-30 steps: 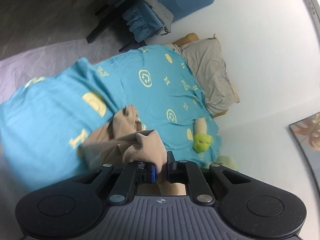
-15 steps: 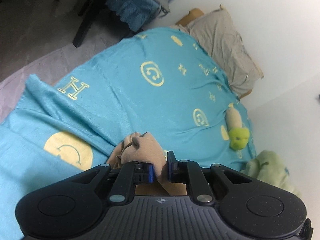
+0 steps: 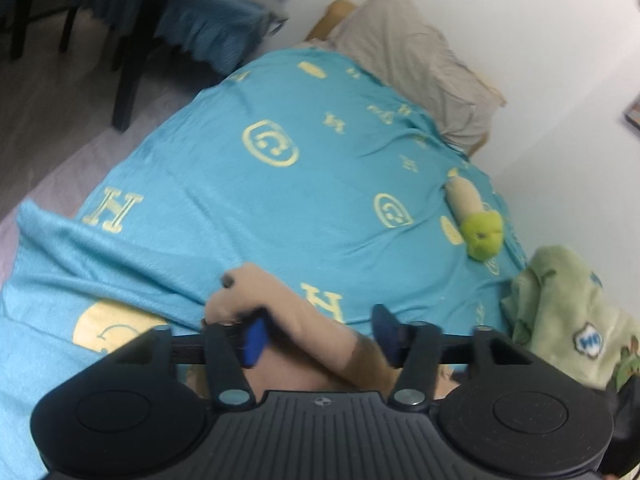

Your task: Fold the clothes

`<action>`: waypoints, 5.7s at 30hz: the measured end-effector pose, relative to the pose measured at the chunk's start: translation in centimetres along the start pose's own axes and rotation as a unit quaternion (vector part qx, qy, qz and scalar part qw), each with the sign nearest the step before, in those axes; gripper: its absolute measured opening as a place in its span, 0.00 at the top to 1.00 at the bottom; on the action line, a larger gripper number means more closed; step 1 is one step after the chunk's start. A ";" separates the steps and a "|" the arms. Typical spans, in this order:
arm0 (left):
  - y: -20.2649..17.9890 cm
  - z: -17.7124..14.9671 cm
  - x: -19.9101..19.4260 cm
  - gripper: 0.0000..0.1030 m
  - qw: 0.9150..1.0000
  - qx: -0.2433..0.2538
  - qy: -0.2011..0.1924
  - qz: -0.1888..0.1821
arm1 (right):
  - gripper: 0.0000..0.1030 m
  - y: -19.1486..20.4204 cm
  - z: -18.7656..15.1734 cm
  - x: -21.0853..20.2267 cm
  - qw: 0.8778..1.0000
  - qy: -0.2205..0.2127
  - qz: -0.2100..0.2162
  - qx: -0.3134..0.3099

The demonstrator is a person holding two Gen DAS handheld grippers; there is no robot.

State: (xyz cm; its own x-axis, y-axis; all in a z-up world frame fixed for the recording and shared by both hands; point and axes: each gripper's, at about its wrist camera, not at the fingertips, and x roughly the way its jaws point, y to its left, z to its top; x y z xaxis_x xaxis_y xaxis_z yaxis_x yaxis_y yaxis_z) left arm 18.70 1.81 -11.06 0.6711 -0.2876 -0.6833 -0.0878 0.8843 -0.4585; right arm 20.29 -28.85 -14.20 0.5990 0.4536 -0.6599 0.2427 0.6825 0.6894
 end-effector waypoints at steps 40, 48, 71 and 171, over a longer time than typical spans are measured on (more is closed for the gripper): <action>-5.6 -9.0 -4.0 0.18 0.968 0.236 0.031 0.084 | 0.44 2.8 -8.6 -1.1 0.960 -0.011 -0.132 -0.247; -4.3 -8.7 -7.0 0.17 0.985 0.159 0.043 0.044 | 0.44 2.6 -8.9 -1.6 0.962 -0.013 -0.127 -0.243; 5.0 -9.6 -3.5 0.17 0.959 -0.216 0.154 -0.098 | 0.45 1.6 -7.6 -1.9 0.977 -0.010 -0.103 -0.189; -28.0 -1.6 -12.3 0.78 0.955 -0.127 0.013 -0.267 | 0.74 -2.8 5.3 -30.8 0.958 -0.248 0.097 0.107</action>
State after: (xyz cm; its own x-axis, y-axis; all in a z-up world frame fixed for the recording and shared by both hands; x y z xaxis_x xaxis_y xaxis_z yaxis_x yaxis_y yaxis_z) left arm 11.74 -19.94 9.28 0.6525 -0.6847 -0.3247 0.0841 0.4912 -0.8670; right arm 5.20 -47.69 5.77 0.9244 0.1960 -0.3272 0.2098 0.4551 0.8654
